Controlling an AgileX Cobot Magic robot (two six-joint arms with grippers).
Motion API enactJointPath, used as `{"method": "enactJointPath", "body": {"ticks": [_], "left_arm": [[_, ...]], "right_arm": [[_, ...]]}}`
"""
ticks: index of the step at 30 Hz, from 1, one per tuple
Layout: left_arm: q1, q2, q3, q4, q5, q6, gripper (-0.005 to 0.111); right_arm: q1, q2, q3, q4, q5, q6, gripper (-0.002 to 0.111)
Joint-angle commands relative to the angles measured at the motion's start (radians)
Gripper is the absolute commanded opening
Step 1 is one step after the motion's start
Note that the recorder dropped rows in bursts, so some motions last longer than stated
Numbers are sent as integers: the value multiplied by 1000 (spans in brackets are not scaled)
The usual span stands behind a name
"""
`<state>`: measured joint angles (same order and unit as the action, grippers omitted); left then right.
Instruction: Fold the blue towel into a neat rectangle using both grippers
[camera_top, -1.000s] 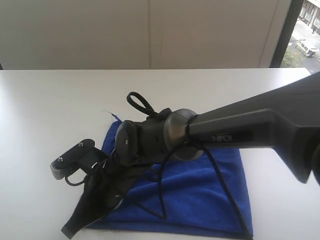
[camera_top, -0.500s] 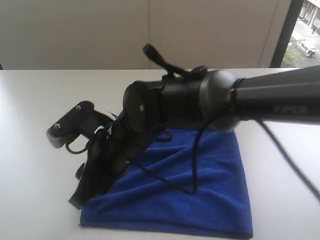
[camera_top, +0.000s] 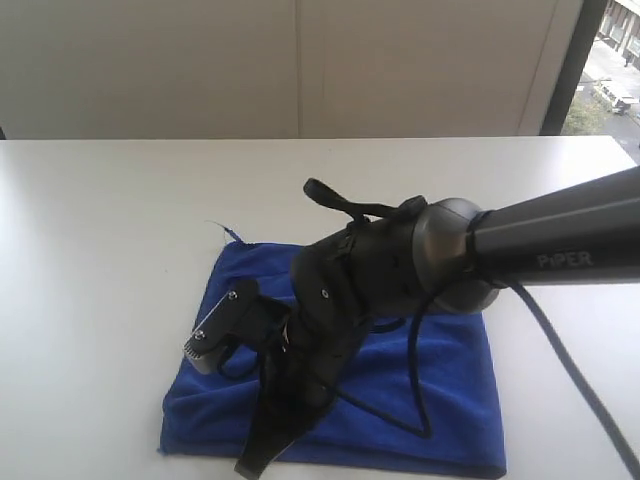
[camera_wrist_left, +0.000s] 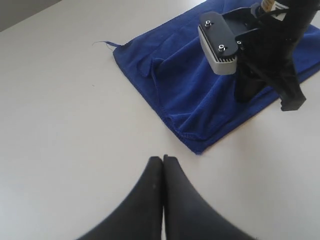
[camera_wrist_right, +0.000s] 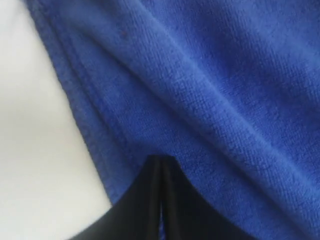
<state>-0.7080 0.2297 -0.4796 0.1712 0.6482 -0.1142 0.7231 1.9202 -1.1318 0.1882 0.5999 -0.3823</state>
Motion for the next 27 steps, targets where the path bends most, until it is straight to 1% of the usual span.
{"method": "enactJointPath", "body": {"ticks": [1,4,6,8,10,13,16,18,19,20,21,23,25,27], "left_arm": [[2,-8,1,-3,0,-4,0],[2,-8,1,-3,0,-4,0],[2,-8,1,-3,0,-4,0],[2,-8,1,-3,0,-4,0],[2,-8,1,-3,0,-4,0],[2,-8,1,-1,0,-2,0],[2,-8,15,-1,-25,-2,0],[2,-8,30,-1,-65,-18,0],[2,-6,30,1,-90,-70,0],[2,8,25,19,-116,-161,0],[2,35,9,48,-102,-234,0],[2,146,-43,90,-47,-264,0],[2,346,-128,93,-42,-268,0],[2,590,-266,93,-22,-218,0]], "right_arm": [[-5,12,6,-21,-92,5,0],[-5,26,6,-39,-83,20,0],[-5,39,6,-64,4,16,0],[-5,42,6,-128,95,16,0],[-5,42,6,-167,154,18,0],[-5,42,19,-180,247,-57,0],[-5,42,66,-188,261,-71,0],[-5,37,75,-188,226,-66,0],[-5,26,75,-183,203,-61,0],[-5,-2,75,-183,167,-53,0],[-5,-39,75,-183,122,-26,0],[-5,-130,73,-194,99,0,0],[-16,-208,73,-200,101,50,0],[-37,-277,75,-207,103,76,0]]}}
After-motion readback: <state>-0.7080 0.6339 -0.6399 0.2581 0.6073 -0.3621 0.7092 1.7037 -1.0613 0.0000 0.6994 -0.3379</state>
